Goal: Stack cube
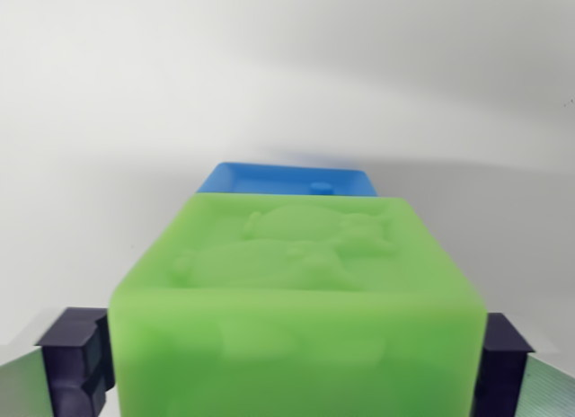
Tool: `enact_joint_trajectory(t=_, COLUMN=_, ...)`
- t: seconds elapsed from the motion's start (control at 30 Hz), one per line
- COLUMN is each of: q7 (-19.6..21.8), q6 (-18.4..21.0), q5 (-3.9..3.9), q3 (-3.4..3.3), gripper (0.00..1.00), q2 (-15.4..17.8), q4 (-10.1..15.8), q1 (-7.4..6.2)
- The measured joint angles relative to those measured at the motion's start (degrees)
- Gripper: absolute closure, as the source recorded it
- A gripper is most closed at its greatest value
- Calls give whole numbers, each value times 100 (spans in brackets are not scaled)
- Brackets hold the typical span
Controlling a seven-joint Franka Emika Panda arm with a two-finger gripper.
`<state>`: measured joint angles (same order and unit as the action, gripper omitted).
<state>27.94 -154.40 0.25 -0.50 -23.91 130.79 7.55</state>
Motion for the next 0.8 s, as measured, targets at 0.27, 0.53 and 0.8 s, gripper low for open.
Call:
enact_joint_trajectory(t=0.27, q7=0, q6=0, q5=0, q3=0, gripper=0, q2=0, q4=0, q1=0)
enact_joint_trajectory(t=0.53, q7=0, q6=1, q5=0, q3=0, gripper=0, q2=0, q4=0, q1=0)
enact_joint_trajectory(t=0.8, q7=0, q6=67, q5=0, q3=0, gripper=0, q2=80, q4=4, q1=0)
